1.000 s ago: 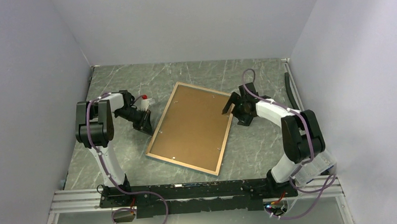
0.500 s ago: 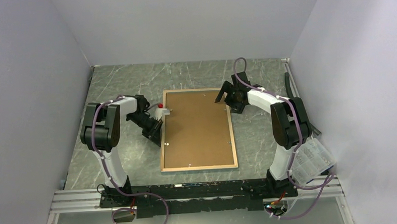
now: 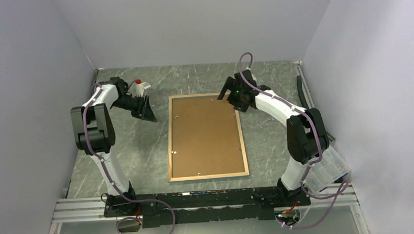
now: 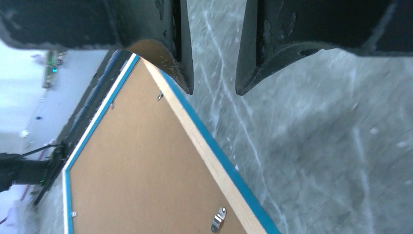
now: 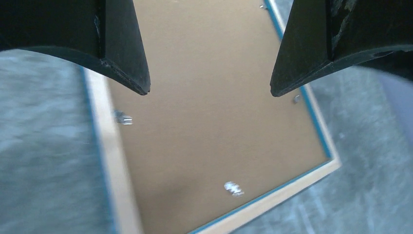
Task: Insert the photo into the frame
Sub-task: Install the photo frame at the center of the board.
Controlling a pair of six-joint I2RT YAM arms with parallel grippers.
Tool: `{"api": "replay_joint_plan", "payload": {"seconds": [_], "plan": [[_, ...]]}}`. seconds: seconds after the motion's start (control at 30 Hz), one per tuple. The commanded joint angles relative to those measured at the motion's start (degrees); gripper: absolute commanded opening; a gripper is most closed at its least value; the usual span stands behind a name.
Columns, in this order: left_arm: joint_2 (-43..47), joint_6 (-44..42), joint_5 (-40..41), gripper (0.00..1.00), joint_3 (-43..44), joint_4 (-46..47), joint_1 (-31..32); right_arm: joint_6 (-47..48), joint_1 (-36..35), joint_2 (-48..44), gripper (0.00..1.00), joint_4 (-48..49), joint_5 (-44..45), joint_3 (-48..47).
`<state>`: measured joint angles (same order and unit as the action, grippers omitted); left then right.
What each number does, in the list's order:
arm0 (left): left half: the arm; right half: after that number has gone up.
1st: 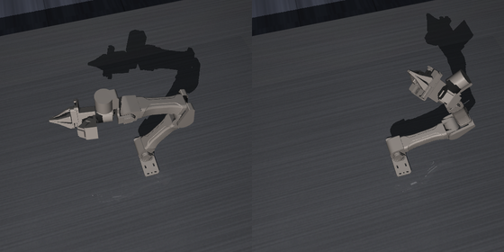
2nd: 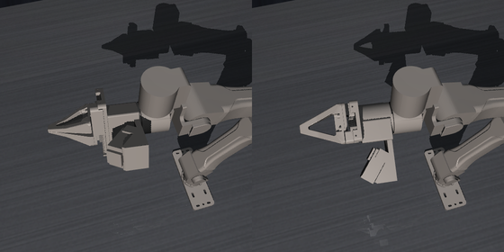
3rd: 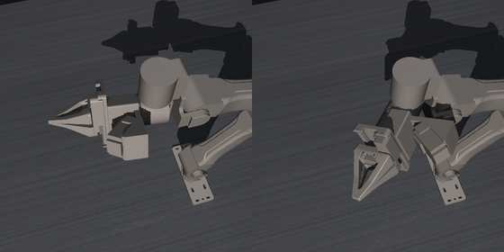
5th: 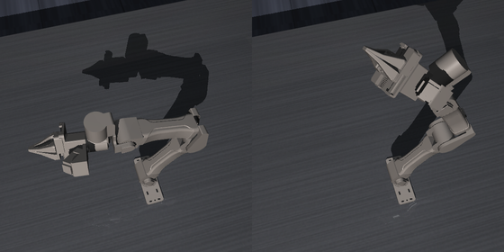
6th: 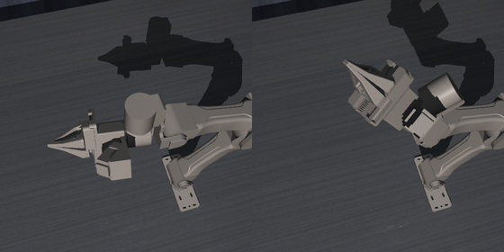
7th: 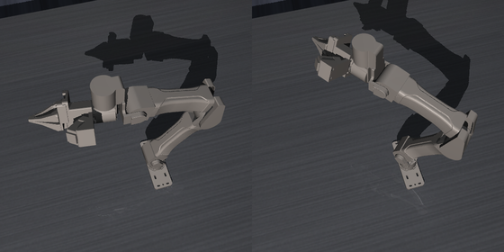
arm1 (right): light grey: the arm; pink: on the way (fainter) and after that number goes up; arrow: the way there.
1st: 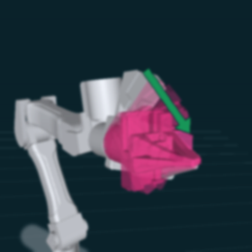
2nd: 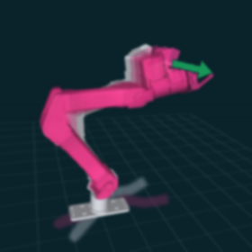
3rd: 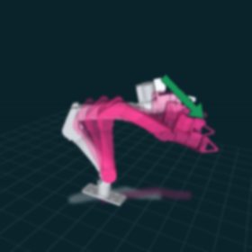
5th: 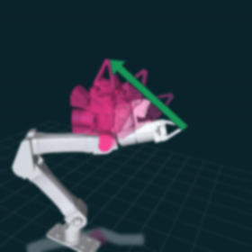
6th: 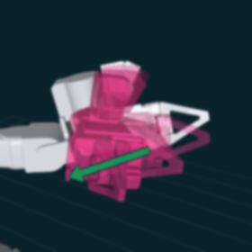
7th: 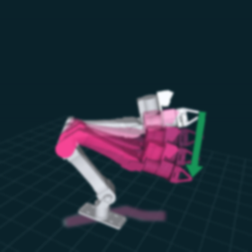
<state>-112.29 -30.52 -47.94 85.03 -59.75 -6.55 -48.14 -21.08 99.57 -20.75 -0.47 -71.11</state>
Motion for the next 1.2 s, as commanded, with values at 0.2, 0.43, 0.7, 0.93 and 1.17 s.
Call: {"api": "replay_joint_plan", "payload": {"seconds": [0.2,0.43,0.7,0.93,1.17], "plan": [[-11.0,13.4,-8.2,0.37,0.5,7.2,4.3,-6.1,-11.9,12.9,0.97,8.5,-9.8,-12.6],[-10.1,14.9,-7.2,0.31,-2.1,10.7,5.9,-8.5,-14.9,21.6,0.96,9.9,-13.5,-21.5],[-11.0,16.0,-5.6,0.28,-1.6,12.3,8.4,-12.1,-16.4,28.0,0.94,12.2,-15.9,-26.0],[-8.7,14.9,-5.7,0.29,-1.1,10.1,7.5,-14.3,-17.4,31.0,0.93,13.1,-17.3,-27.8],[-4.6,15.7,-9.3,0.39,-1.1,9.6,5.0,-15.6,-17.5,31.6,0.93,14.4,-17.7,-27.0]]}}
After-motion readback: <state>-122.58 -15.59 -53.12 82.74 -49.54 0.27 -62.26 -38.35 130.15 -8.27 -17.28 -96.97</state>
